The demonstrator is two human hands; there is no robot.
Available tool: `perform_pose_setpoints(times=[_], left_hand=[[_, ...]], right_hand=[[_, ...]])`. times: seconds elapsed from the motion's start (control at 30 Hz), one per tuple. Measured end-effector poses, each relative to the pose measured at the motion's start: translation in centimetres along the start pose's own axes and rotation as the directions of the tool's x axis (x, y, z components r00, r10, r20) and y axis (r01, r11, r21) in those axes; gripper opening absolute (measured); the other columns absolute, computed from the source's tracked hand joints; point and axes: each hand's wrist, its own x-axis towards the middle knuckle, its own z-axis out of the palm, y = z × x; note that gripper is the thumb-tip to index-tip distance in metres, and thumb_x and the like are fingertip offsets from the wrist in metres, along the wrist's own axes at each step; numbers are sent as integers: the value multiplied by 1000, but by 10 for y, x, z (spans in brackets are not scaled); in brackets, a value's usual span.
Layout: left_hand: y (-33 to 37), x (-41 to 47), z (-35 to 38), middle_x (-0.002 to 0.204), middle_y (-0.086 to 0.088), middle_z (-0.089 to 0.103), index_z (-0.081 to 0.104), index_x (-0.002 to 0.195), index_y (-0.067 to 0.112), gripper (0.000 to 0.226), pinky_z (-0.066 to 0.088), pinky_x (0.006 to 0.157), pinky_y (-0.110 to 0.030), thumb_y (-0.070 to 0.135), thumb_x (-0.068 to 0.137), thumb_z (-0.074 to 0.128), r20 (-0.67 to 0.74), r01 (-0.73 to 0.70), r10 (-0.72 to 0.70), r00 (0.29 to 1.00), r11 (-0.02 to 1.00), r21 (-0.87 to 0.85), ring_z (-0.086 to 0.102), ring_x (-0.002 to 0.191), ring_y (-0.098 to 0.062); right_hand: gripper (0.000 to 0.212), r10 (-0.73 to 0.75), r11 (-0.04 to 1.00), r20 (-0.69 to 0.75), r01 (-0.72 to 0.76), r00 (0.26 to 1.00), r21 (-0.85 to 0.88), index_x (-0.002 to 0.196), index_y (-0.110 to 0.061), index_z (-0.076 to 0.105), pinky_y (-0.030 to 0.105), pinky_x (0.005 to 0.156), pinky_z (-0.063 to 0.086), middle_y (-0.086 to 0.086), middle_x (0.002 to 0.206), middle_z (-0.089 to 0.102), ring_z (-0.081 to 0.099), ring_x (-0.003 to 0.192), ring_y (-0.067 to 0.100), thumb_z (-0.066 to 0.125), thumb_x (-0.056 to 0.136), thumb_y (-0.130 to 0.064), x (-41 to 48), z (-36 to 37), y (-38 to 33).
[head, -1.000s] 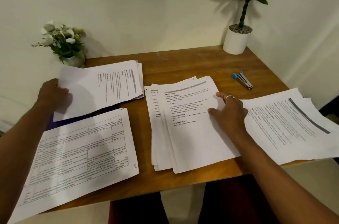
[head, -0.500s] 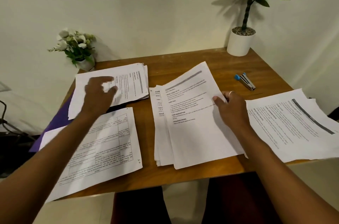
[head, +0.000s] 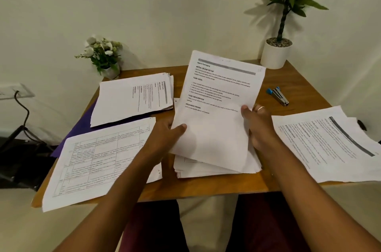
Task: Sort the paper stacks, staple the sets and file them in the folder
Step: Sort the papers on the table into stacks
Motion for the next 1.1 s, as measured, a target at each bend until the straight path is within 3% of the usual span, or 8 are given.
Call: perform_pose_setpoints(times=[0.27,0.37,0.47,0.63,0.77,0.93,1.03,1.1], left_hand=[[4,9,-46,124,11,62,62,132,36,34,57,78,-38,33,98,64,76,27,-44,996,976,215,64,102,-18],[6,9,-59,119,8,65,64,120,35,24,60,75,-39,29,97,67,19,142,-141,990,988,-57,66,102,-22],[0,8,-62,119,1,73,63,121,33,24,59,86,-48,23,99,63,69,218,-210,975,864,-454,70,107,-27],[-19,11,-53,115,-6,74,62,125,18,25,60,70,-39,17,100,61,70,267,-268,961,828,-494,72,98,-27],[-31,37,-71,122,-6,68,61,128,18,31,54,72,-37,13,98,65,-136,228,-294,946,902,-367,63,104,-28],[-42,85,-137,101,-21,66,58,134,7,39,54,67,-39,17,96,66,-321,227,-262,910,963,-144,63,78,-31],[-49,109,-174,126,-35,58,57,135,5,42,55,87,-52,12,95,67,-363,258,-252,897,966,-31,64,102,-47],[-49,119,-190,109,-34,65,62,123,-2,31,56,83,-50,11,95,67,-410,279,-234,882,959,53,66,93,-48]], right_hand=[[36,29,980,102,-48,994,192,122,-16,68,46,86,61,6,111,77,75,101,27,77,88,-11,-5,-4,-10],[36,24,984,103,-42,994,172,122,-19,67,45,85,62,3,111,77,75,100,25,76,89,-8,-5,-3,-10],[36,57,976,15,-59,998,211,121,-21,67,50,87,61,2,114,76,74,101,24,77,88,-8,0,5,-5],[42,73,961,32,-79,997,265,127,-16,62,51,73,63,4,112,75,75,97,24,72,90,1,-7,33,5],[44,23,989,148,-44,989,141,130,-17,58,48,76,63,3,117,74,76,97,22,73,91,-6,-11,45,10],[37,-177,935,7,170,984,-312,123,-30,59,21,72,51,-9,120,63,62,103,7,74,91,-41,-3,30,15],[35,-288,818,-77,204,954,-538,121,-33,62,36,92,55,-5,130,60,55,121,15,75,89,-40,11,14,24],[38,-310,741,-94,178,946,-648,123,-31,63,48,102,51,-4,132,59,50,127,19,77,88,-39,17,6,29]])
